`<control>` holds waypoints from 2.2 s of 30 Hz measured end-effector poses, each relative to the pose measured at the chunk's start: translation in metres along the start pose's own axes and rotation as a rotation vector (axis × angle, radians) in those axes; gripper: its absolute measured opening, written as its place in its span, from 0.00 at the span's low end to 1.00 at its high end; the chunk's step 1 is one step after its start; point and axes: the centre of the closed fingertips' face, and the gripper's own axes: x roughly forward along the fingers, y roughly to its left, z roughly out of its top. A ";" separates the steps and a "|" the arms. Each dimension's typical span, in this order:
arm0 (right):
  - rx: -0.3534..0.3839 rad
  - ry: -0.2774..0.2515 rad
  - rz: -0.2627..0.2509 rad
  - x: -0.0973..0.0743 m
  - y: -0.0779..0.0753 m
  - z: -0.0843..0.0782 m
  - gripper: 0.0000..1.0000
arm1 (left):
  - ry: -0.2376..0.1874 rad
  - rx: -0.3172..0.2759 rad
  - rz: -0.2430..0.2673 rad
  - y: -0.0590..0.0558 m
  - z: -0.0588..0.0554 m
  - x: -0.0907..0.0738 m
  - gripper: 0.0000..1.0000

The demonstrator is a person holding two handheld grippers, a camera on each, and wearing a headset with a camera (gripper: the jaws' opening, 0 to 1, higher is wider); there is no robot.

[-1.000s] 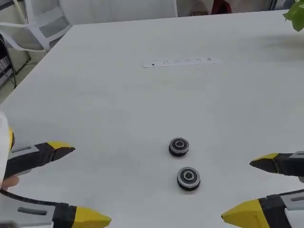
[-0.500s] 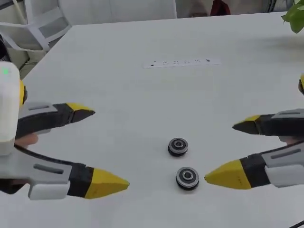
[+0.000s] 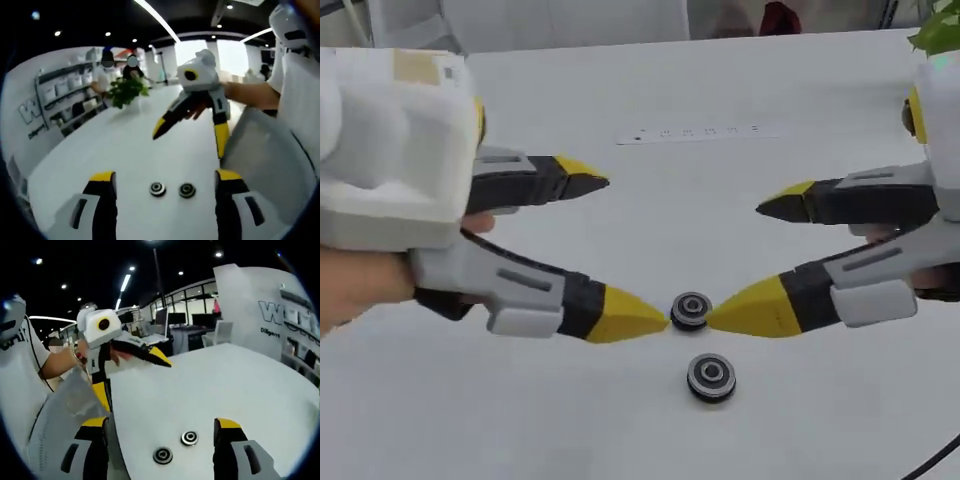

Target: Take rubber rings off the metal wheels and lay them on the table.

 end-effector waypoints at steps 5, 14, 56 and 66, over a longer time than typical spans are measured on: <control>0.015 -0.061 0.010 0.004 0.000 -0.007 0.71 | -0.011 0.017 -0.049 -0.005 -0.004 0.023 0.76; 0.090 -0.037 0.012 0.005 -0.010 -0.033 0.57 | -0.003 0.008 -0.097 -0.010 -0.018 0.049 0.72; -0.014 0.323 0.040 0.038 -0.005 -0.137 0.25 | 0.074 -0.120 -0.147 -0.044 -0.098 0.092 0.28; 0.007 0.320 0.026 0.044 -0.006 -0.139 0.23 | 0.061 -0.098 -0.145 -0.044 -0.096 0.092 0.19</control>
